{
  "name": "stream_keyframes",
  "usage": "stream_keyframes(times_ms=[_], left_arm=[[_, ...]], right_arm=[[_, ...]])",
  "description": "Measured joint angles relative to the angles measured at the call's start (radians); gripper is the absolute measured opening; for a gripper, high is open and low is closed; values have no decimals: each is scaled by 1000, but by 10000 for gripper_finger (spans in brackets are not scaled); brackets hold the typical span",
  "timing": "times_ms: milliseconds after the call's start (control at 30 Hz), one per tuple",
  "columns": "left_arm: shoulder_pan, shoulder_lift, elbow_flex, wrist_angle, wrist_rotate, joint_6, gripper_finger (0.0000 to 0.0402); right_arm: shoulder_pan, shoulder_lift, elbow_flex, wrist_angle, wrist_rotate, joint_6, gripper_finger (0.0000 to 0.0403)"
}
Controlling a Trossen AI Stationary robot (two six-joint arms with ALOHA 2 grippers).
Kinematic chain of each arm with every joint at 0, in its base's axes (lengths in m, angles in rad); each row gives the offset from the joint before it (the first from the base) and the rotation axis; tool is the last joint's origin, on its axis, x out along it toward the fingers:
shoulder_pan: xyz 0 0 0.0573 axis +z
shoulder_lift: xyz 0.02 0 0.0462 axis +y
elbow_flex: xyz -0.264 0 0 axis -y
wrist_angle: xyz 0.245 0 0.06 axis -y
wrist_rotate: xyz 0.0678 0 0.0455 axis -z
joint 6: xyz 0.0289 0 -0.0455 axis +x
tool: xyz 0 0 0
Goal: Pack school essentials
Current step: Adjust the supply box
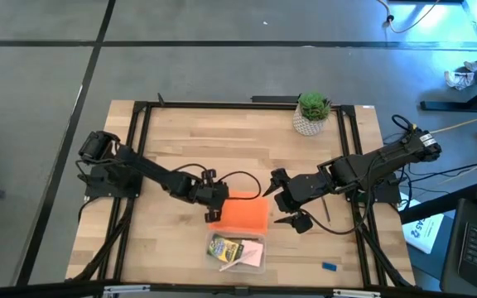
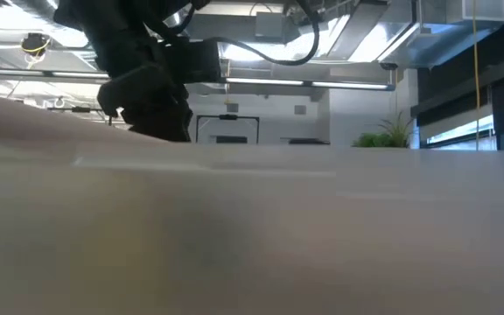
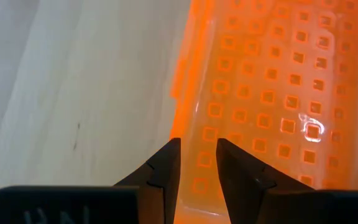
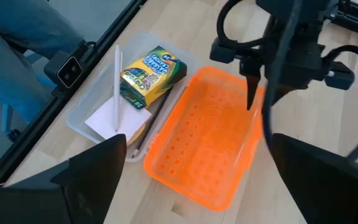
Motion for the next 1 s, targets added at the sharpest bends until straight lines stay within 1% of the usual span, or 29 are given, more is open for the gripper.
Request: stream_keyframes(times_ms=[100,167,267,433,633,800,933,1000], left_arm=[[11,0,0,0,-1,7,96],[11,-2,0,0,5,12,96],[-8,-28,1,0,17,40,96],[-39,-90,2,-39,16,41,96],[-83,-199,2,-107,-21,22,96],[-129,-280,2,-147,-28,-13,96],[-166,-313,2,-151,-29,-18,96],[-185,-317,2,-156,-30,-19,96]], right_arm=[[0,0,0,0,-1,-1,398],[1,0,0,0,-20,-7,398],[9,1,0,-1,-70,-20,398],[9,34,0,-1,-80,-28,398],[-5,111,0,14,-80,-17,398],[-46,209,0,63,-78,54,398],[-86,298,0,108,-80,134,398],[-100,334,-1,108,-101,131,398]])
